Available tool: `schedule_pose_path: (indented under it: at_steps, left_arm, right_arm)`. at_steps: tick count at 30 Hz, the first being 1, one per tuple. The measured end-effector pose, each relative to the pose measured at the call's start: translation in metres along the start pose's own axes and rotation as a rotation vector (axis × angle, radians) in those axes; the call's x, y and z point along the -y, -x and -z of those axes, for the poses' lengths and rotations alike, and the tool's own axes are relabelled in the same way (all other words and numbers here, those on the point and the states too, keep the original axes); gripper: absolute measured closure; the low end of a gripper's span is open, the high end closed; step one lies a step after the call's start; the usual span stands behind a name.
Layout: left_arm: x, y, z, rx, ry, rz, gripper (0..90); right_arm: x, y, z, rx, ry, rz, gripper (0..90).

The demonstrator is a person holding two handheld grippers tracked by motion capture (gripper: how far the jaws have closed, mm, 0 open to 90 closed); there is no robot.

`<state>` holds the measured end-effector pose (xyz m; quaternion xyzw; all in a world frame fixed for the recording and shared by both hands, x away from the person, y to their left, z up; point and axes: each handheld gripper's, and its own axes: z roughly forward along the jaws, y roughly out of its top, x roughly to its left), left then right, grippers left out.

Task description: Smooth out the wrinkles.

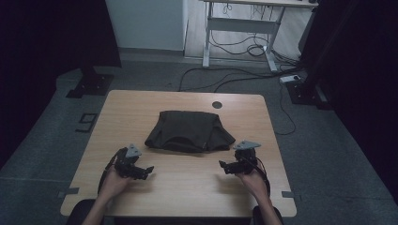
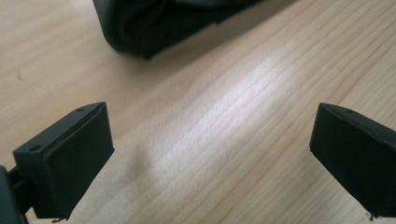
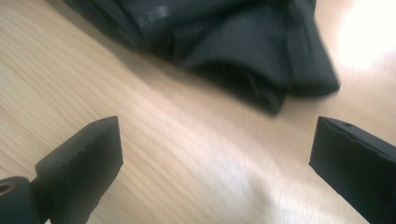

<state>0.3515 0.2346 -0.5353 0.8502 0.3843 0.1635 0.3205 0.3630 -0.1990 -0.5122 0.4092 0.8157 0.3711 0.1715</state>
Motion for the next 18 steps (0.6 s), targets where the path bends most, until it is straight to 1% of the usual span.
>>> schedule_pose_path:
  at_steps: [4,5,7,9,10,11,12,15,18]
  left_arm:
    - [0.005,0.001,-0.008,0.003,-0.028,0.003,0.0]
    - [0.006,0.001,-0.01,0.007,-0.026,0.006,0.0]
    - [0.007,0.0,-0.011,0.025,-0.02,0.027,0.0]
    - [0.007,0.0,-0.011,0.018,-0.019,0.033,0.0]
    - [0.007,0.0,-0.011,0.017,-0.019,0.033,0.0]
    - [0.007,0.0,-0.011,0.017,-0.019,0.033,0.0]
    - [0.007,0.0,-0.011,0.017,-0.019,0.033,0.0]
    - [0.007,0.0,-0.011,0.016,-0.02,0.034,0.0]
    - [0.007,0.0,-0.011,0.015,-0.02,0.034,0.0]
  right_arm:
    - [0.015,0.004,-0.01,0.012,-0.053,-0.013,0.8]
    - [0.019,0.004,-0.014,0.011,-0.073,-0.015,0.0]
    - [0.024,0.005,-0.02,0.004,-0.102,-0.01,0.0]
    - [0.028,0.004,-0.025,0.014,-0.115,-0.003,0.0]
    - [0.03,0.004,-0.026,0.023,-0.099,0.008,0.0]
    - [0.03,0.003,-0.027,0.025,-0.089,-0.006,0.0]
    - [0.031,0.003,-0.027,0.028,-0.085,-0.006,0.0]
    - [0.033,0.002,-0.029,0.043,-0.05,-0.018,0.0]
    - [0.034,0.001,-0.029,0.045,-0.047,-0.02,0.0]
